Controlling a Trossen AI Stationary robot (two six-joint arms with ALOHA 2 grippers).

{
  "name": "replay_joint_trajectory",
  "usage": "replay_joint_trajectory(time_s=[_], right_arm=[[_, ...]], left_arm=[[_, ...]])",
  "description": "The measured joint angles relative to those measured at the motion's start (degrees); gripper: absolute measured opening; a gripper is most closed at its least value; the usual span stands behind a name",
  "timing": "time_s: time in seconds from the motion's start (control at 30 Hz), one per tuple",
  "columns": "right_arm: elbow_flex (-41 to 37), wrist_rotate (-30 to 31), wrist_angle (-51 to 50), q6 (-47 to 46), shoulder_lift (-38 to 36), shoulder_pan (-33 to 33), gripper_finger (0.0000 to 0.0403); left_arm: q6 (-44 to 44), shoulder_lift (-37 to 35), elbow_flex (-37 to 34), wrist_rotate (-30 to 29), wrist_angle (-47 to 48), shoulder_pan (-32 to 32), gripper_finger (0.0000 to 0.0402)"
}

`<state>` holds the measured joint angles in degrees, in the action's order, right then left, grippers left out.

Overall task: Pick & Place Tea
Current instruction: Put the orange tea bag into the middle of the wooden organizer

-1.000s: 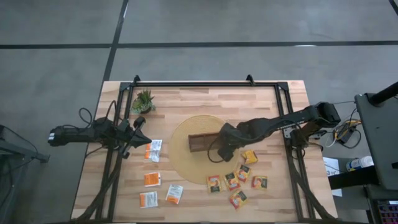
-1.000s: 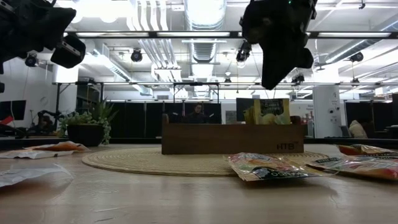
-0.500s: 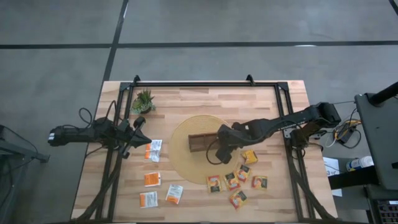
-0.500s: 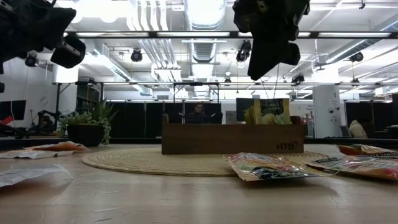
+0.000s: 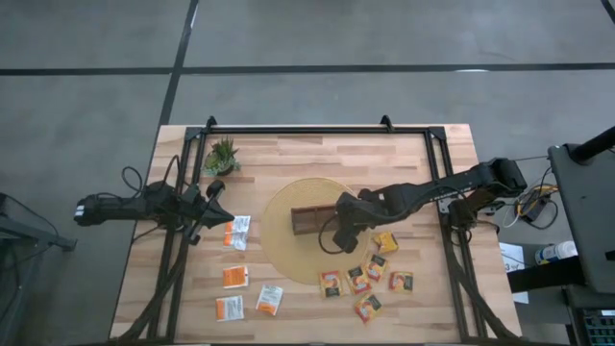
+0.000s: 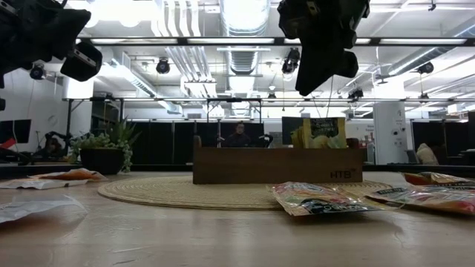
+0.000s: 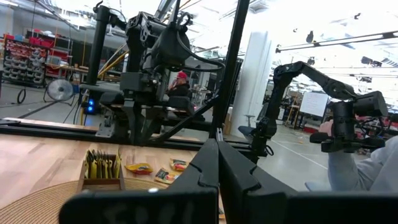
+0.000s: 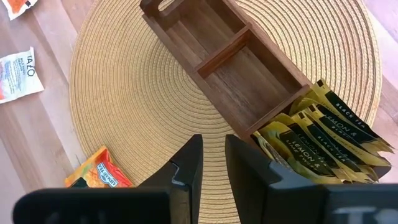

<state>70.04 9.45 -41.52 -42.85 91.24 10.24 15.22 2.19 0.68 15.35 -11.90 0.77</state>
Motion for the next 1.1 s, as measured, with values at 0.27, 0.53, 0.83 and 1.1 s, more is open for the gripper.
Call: replay_joint_trajectory(time_s=[0.27,0.53,0.83,1.1], right_arm=[[0.00,0.00,0.13,0.00,0.00,-0.02,0.0068],[-0.02,0.07,0.45,-0.46,0.00,-0.02,0.0068],[-0.04,0.07,2.08,-6.09,0.00,0.12,0.0068],[-0.07,0.13,2.10,-6.49,0.00,4.21,0.0068]], left_arm=[[0.02,0.01,-0.01,0.01,0.00,0.00,0.0000],[0.00,-0.01,0.01,0.02,0.00,0.01,0.0000],[0.02,-0.01,0.01,0.00,0.00,-0.01,0.0000],[0.02,0.01,0.01,0.02,0.00,0.01,0.0000]])
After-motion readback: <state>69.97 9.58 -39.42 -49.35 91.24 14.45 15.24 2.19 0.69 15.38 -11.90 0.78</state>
